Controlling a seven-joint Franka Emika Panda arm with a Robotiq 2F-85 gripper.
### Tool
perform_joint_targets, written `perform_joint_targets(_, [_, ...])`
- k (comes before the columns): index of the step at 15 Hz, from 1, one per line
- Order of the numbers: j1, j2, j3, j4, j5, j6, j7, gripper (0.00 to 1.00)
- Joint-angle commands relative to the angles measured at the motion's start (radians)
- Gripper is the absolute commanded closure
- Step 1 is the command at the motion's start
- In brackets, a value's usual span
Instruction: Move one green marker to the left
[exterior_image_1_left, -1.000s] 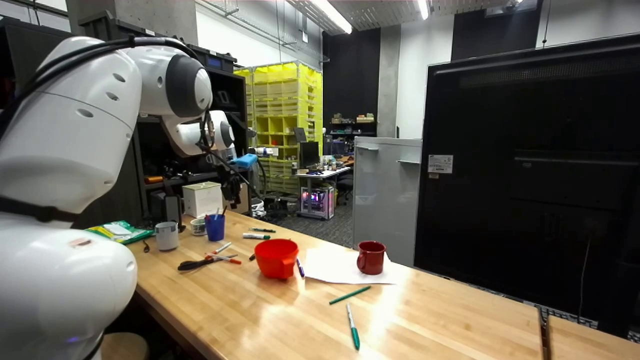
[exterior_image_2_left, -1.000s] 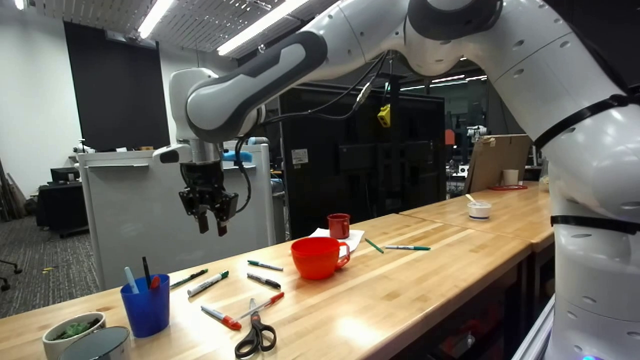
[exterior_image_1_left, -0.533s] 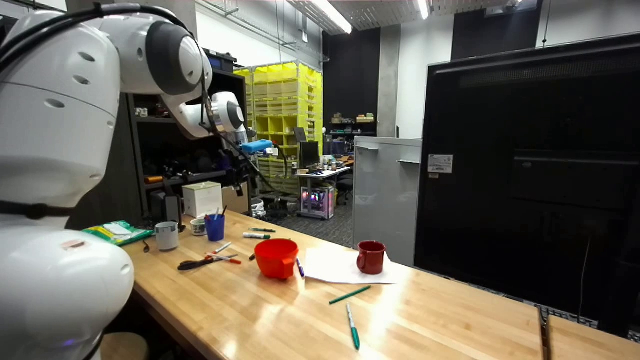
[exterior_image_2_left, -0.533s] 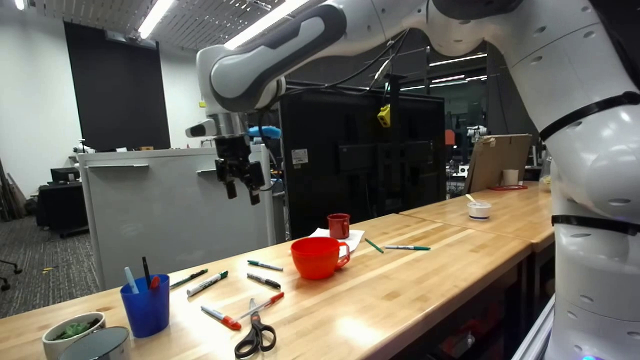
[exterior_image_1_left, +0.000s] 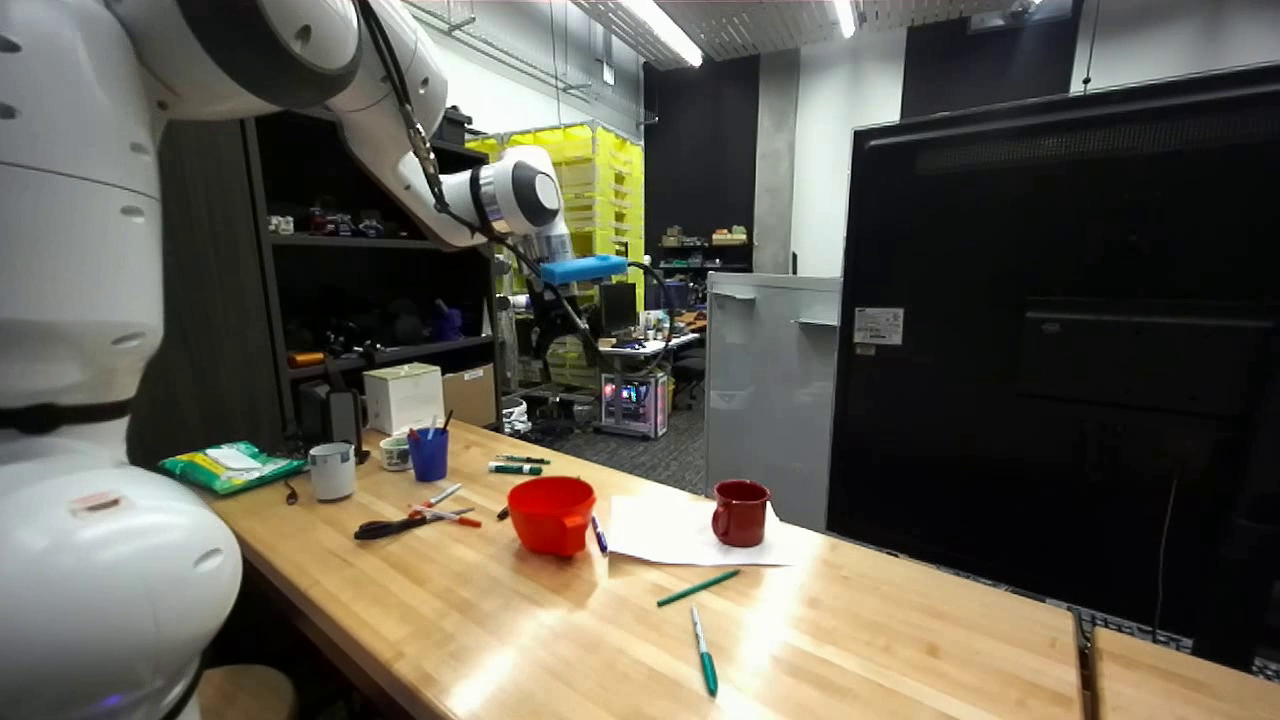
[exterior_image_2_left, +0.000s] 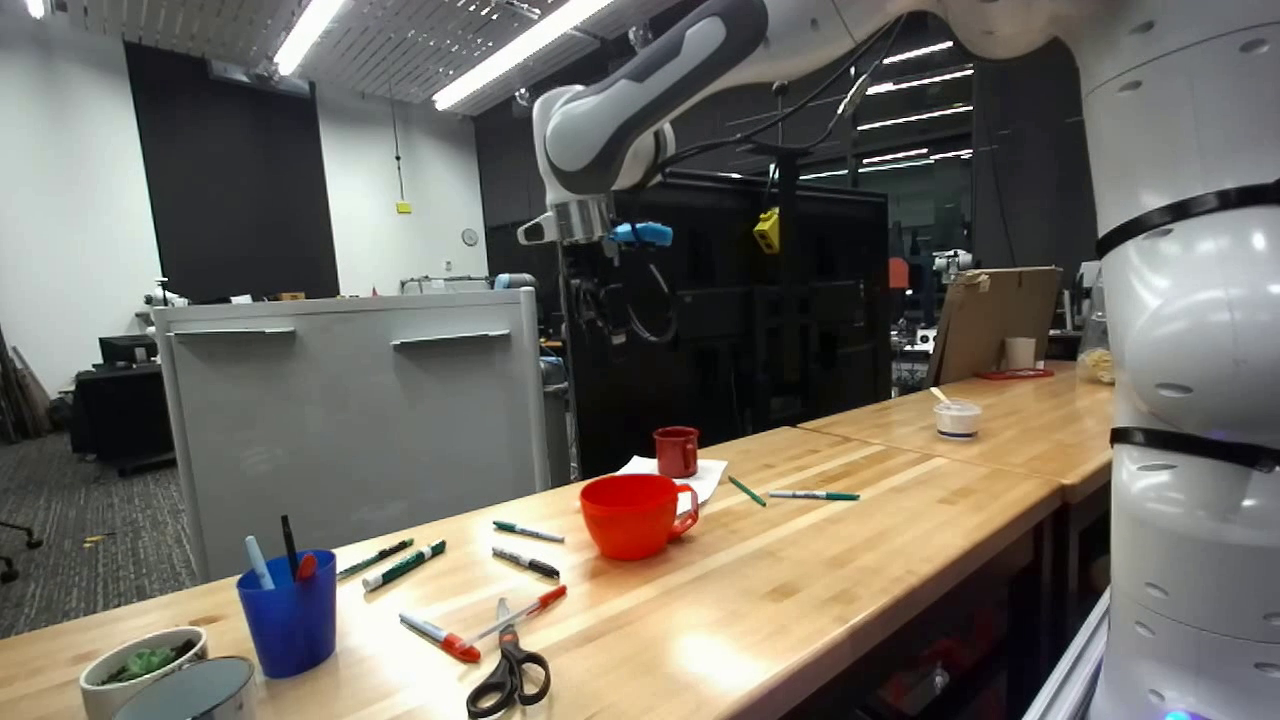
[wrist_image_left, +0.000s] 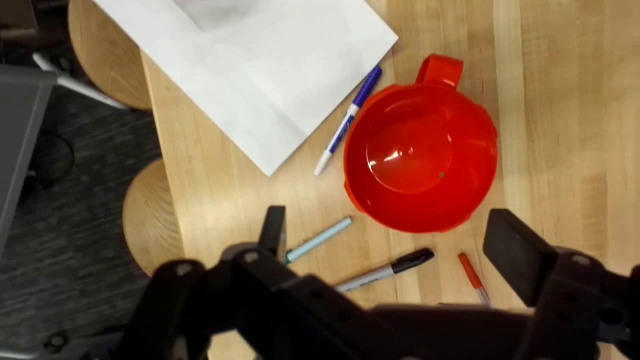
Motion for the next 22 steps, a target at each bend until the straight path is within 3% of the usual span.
perform_joint_targets(1, [-0.022,-0.051,-0.028,-0.046,0.025,-0.001,0.145,0.00])
perform_joint_targets(2, [-0.018,-0.018,-0.022,-0.014,0.003,-0.003,0.071,0.00])
perform_joint_targets(10, [-0.018,-0.011,-0.022,-0.015,0.003,-0.002,0.074,0.00])
perform_joint_targets(14, [-0.025,0.001,-0.011,-0.013,0.157,-0.030,-0.040,0.00])
perform_joint_targets(17, [-0.017,0.002,-0.014,-0.042,0.233,0.027,0.087,0.00])
perform_joint_targets(22, [-0.005,0.010,-0.019,-0.114,0.173,0.276,0.375,0.00])
